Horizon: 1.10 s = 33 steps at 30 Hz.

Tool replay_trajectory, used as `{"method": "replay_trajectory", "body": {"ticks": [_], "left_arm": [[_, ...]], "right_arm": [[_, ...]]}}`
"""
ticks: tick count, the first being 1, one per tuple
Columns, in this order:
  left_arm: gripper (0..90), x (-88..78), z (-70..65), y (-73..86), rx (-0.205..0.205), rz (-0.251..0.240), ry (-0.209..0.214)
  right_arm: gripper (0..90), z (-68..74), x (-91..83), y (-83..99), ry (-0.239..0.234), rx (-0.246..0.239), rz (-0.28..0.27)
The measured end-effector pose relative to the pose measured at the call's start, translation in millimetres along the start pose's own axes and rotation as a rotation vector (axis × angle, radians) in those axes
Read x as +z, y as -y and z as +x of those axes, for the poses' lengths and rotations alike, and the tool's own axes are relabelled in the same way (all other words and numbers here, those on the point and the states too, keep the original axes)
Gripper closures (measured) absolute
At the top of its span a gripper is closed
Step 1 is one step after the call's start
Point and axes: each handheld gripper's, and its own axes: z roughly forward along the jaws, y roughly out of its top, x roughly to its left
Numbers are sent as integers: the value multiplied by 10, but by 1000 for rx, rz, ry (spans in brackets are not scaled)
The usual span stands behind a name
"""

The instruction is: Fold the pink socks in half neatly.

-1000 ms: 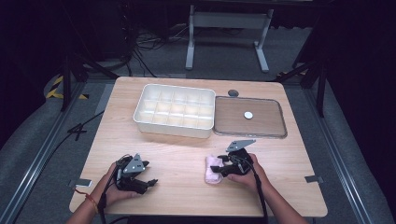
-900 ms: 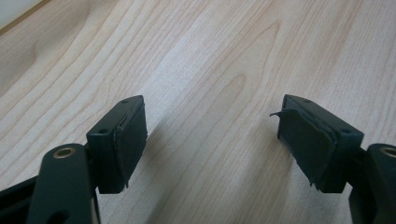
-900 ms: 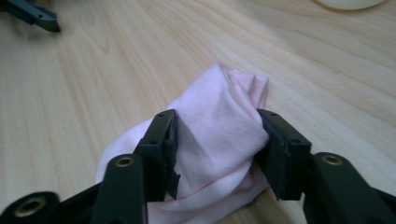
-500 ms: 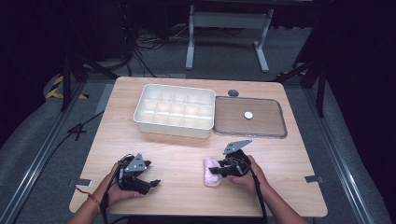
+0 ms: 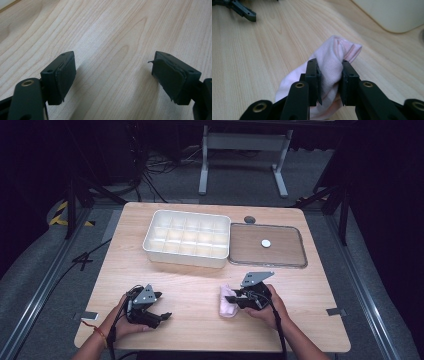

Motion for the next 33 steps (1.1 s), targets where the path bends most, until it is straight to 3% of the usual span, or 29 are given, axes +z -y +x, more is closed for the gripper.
{"method": "replay_trajectory", "body": {"ticks": [10, 20, 33], "left_arm": [[190, 7, 1, -3, -4, 0, 0], [161, 23, 15, -16, -3, 4, 0], [151, 30, 26, -24, 2, 7, 1]], "right_arm": [[726, -15, -201, -32, 63, -23, -79], [725, -44, -292, -41, 112, -59, -108], [724, -78, -373, -61, 150, -69, -136]]}}
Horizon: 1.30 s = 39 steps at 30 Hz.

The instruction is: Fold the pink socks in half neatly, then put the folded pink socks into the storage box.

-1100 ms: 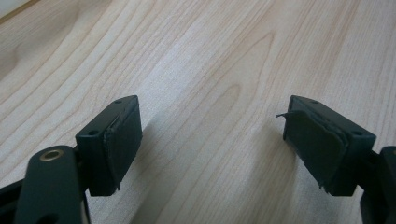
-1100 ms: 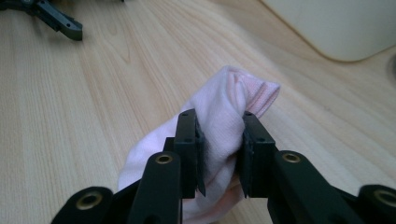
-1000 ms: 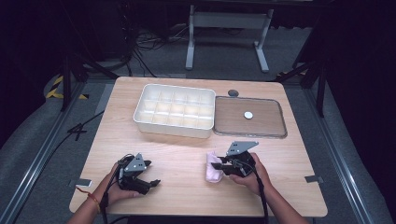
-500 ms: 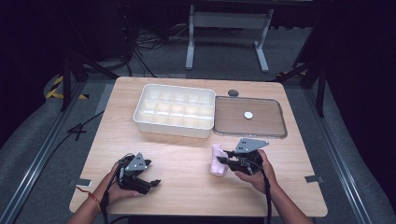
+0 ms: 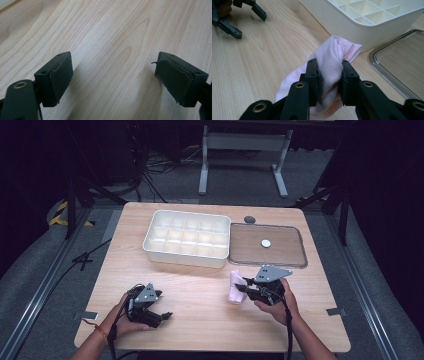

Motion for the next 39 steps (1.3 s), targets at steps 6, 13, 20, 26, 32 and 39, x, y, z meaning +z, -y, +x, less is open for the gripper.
{"method": "replay_trajectory", "body": {"ticks": [6, 13, 20, 26, 32, 39], "left_arm": [[151, -1, 0, -1, 0, 1, -1], [151, 0, 0, 0, 0, 1, 0], [151, -4, -9, 3, -5, 2, -7], [150, -4, -13, 3, -10, 2, -11], [148, 3, -9, 0, -11, -1, -8], [148, 6, -9, -3, -13, -2, -10]], "right_arm": [[725, -17, -51, -19, 9, -3, -17], [725, -40, -62, -34, 22, -5, -24], [725, -20, -91, -83, 35, -27, -37], [724, -23, -114, -129, 47, -34, -54], [724, -51, -127, -203, 62, -43, -66], [724, -105, -93, -311, 72, -46, -80]]}}
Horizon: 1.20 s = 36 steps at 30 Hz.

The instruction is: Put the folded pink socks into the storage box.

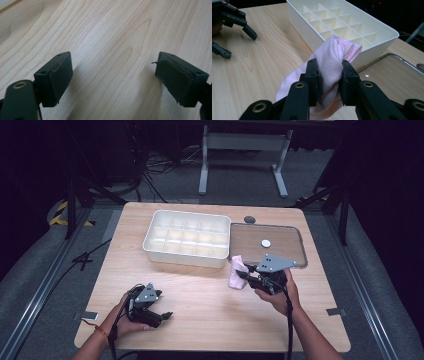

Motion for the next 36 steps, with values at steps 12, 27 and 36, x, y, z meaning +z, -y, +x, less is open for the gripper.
{"method": "replay_trajectory", "body": {"ticks": [12, 27, 36], "left_arm": [[148, 5, -1, -5, -4, 0, -4], [148, 4, 0, -5, -2, 1, -4], [148, 4, 3, -5, 1, 1, -3]], "right_arm": [[722, -68, 50, -150, 24, -28, 0], [722, -171, 232, -355, 81, -55, -22], [722, -253, 376, -439, 94, -56, -21]]}}
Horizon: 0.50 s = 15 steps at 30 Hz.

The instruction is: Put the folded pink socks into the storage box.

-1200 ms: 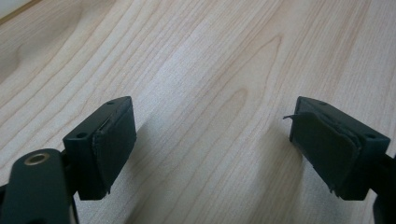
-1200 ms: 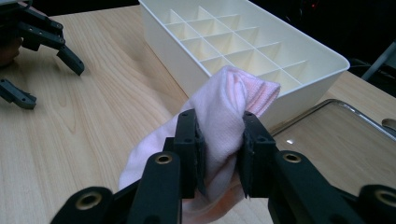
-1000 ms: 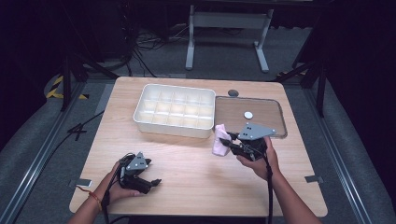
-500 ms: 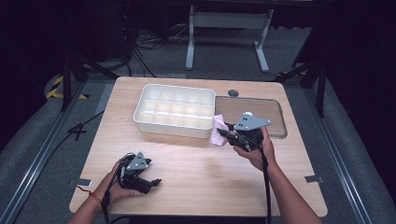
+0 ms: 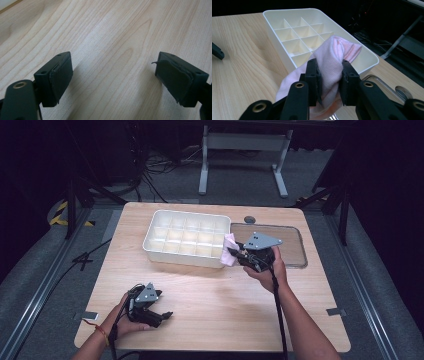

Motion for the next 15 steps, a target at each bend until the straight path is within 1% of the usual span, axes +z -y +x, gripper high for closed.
{"method": "replay_trajectory", "body": {"ticks": [7, 9, 12, 15], "left_arm": [[148, 2, -2, 1, -3, -3, 0], [148, 1, -2, 0, -3, -1, -1], [148, 0, -2, 0, -2, 0, 0], [149, 0, -1, 0, -2, -1, 0]], "right_arm": [[722, -30, 88, -54, 3, -5, 5], [723, -54, 147, -69, 15, -9, 7], [723, -84, 198, -84, 20, -6, 7], [723, -115, 264, -106, 15, -13, 14]]}}
